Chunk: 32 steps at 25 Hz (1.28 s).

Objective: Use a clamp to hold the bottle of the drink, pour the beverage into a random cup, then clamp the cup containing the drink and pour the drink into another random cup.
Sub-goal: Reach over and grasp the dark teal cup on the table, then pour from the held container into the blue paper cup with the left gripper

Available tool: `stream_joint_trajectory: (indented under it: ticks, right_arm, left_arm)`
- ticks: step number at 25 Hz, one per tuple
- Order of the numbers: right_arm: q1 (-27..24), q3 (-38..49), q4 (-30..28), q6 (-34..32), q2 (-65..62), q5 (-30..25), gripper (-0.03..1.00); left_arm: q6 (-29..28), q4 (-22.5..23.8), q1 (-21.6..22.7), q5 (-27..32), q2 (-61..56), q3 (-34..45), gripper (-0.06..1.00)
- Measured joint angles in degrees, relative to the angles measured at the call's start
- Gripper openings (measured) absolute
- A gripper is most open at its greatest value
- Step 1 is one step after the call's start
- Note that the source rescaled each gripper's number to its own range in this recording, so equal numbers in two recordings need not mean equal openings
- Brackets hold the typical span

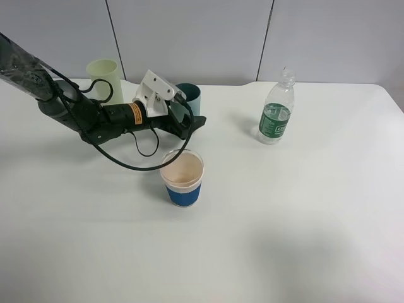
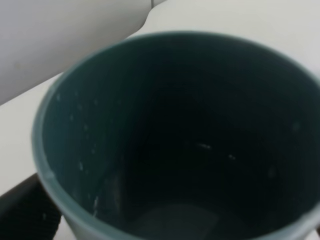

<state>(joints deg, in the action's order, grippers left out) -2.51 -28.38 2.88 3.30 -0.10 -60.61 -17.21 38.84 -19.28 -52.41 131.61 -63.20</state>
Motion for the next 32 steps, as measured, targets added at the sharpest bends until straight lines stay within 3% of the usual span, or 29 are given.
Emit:
stream_joint_trajectory:
  ticks: [3,4,5,6,7,8,15,23,32]
  right_arm:
    - [0.00,0.00,0.00,0.00,0.00,0.00,1.00]
    - [0.00,0.00,0.00,0.00,0.00,0.00,1.00]
    - [0.00,0.00,0.00,0.00,0.00,0.00,1.00]
    - [0.00,0.00,0.00,0.00,0.00,0.00,1.00]
    - [0.00,0.00,0.00,0.00,0.00,0.00,1.00]
    - [0.00,0.00,0.00,0.00,0.00,0.00,1.00]
    - [0.00,0.00,0.00,-0.07,0.00,0.00,1.00]
    - [0.00,0.00,0.00,-0.24,0.00,0.00,1.00]
    - [0.00,0.00,0.00,-0.39,0.00,0.00,1.00]
  left_arm:
    - [0.00,0.00,0.00,-0.06,0.00,-0.17,0.99]
    - [0.00,0.00,0.00,-0.06,0.00,-0.17,0.90]
    - [0.00,0.00,0.00,-0.06,0.00,-0.17,0.74]
    - [0.00,0.00,0.00,0.00,0.00,-0.17,0.46]
    - [0.00,0.00,0.00,0.19,0.00,-0.17,0.07]
    - [0.06,0.00,0.00,0.33,0.00,-0.17,0.00]
    - [0.06,-1.41,-0.19,1.65,-0.20,-0.28,0.02]
    - [0.09,-4.66,-0.19,9.23,-5.56,1.96,0.02]
    - [6.41,-14.03,-0.19,9.29,-16.02,13.44,0.02]
